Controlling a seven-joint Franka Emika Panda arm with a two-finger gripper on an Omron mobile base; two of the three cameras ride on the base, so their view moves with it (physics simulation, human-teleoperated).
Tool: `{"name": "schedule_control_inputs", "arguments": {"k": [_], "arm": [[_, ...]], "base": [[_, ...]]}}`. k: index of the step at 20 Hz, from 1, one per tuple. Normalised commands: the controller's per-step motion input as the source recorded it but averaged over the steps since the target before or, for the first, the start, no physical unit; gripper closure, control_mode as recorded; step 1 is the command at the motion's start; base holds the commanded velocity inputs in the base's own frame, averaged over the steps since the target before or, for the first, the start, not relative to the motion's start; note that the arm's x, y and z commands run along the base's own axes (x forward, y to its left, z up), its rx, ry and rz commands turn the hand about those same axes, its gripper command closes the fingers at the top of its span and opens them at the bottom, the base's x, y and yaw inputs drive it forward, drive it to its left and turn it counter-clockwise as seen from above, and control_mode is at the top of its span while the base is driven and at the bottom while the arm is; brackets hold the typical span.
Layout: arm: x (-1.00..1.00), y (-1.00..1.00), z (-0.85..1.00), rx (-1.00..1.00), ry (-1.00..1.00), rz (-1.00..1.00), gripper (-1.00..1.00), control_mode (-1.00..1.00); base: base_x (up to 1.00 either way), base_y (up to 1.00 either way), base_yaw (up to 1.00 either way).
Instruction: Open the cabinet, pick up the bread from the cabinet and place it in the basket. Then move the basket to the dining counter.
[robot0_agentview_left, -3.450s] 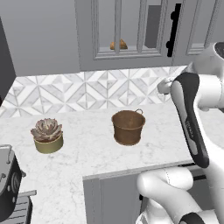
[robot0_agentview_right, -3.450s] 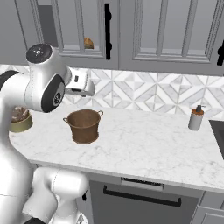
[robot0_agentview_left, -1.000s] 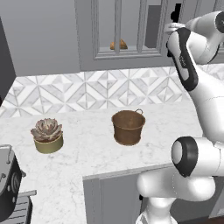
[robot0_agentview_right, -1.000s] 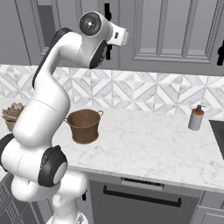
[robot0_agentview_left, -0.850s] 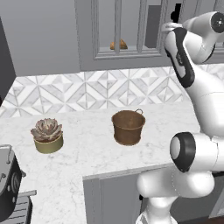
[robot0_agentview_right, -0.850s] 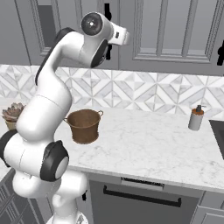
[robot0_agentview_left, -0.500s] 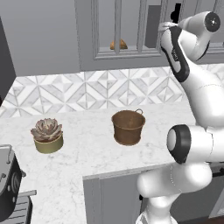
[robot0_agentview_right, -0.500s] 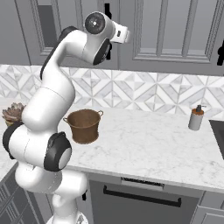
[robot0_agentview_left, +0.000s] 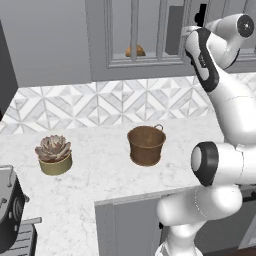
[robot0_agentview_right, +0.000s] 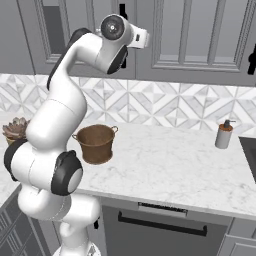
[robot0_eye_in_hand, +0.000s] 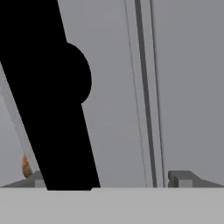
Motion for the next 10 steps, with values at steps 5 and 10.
{"name": "schedule_control_inputs", "arguments": {"k": [5,10], "arm": [[0.68,0.86,-0.22,0.00,0.00,0.10,1.00,-1.00],[0.06,1.00,-0.04,0.00,0.00,0.10,1.00,-1.00]], "base": [[0.00,0.00,0.00],[0.00,0.00,0.00]]}}
